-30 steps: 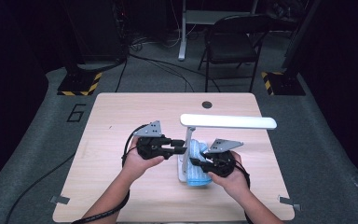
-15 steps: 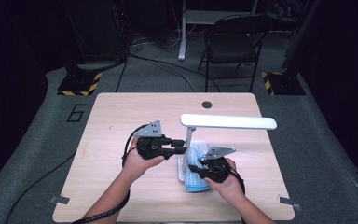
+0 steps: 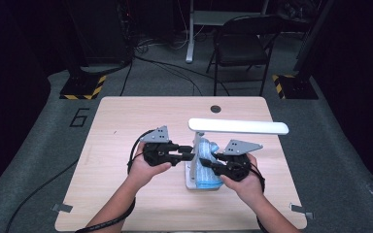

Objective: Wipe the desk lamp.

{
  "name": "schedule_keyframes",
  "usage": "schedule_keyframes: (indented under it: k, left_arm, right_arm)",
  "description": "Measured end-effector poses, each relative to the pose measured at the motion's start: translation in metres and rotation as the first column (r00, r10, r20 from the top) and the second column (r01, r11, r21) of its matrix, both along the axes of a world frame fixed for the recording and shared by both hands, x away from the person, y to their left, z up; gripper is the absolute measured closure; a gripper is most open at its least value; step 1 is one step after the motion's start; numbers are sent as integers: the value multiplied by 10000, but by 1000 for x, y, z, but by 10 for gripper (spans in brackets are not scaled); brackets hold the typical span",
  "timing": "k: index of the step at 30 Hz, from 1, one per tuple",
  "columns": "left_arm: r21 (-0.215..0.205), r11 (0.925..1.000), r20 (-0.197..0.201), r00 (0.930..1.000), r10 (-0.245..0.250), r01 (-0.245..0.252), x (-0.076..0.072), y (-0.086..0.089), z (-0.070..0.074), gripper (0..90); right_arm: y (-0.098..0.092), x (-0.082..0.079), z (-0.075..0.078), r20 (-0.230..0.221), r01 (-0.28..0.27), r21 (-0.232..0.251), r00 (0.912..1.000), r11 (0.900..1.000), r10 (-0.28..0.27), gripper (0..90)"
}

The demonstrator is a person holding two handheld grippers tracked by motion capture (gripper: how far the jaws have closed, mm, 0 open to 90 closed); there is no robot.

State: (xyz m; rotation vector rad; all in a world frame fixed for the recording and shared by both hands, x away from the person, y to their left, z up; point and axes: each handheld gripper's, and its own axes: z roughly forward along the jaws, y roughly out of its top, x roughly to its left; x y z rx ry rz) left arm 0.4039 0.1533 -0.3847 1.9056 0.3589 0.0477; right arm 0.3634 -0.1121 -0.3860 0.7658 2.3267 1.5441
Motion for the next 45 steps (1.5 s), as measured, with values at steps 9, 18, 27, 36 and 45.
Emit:
schedule_keyframes:
  k: [9, 18, 27, 36, 45]
  left_arm:
    - [188, 9996, 31, 9998, 220, -221, 1, -1, -5, 578]
    - [610, 9980, 6, 9999, 153, -153, 8, -11, -18, 490]
    - [519, 9978, 234, 9988, -423, 410, 21, -23, -25, 482]
    - [578, 9977, 582, 9976, -385, 351, 19, -28, -26, 505]
    - [779, 9967, 793, 9967, 156, -218, 13, -32, -25, 516]
  right_arm:
    - [-8, -2, 32, 542, 256, 789, 9981, 9966, -299, 702]
    - [-15, -3, 46, 697, 435, 920, 9963, 9948, -500, 702]
    - [-17, -6, 57, 663, 350, 1062, 9969, 9937, -422, 702]
    - [-13, -3, 60, 805, 284, 836, 9961, 9961, -351, 704]
    - [-9, -1, 64, 1075, 534, 891, 9922, 9946, -629, 707]
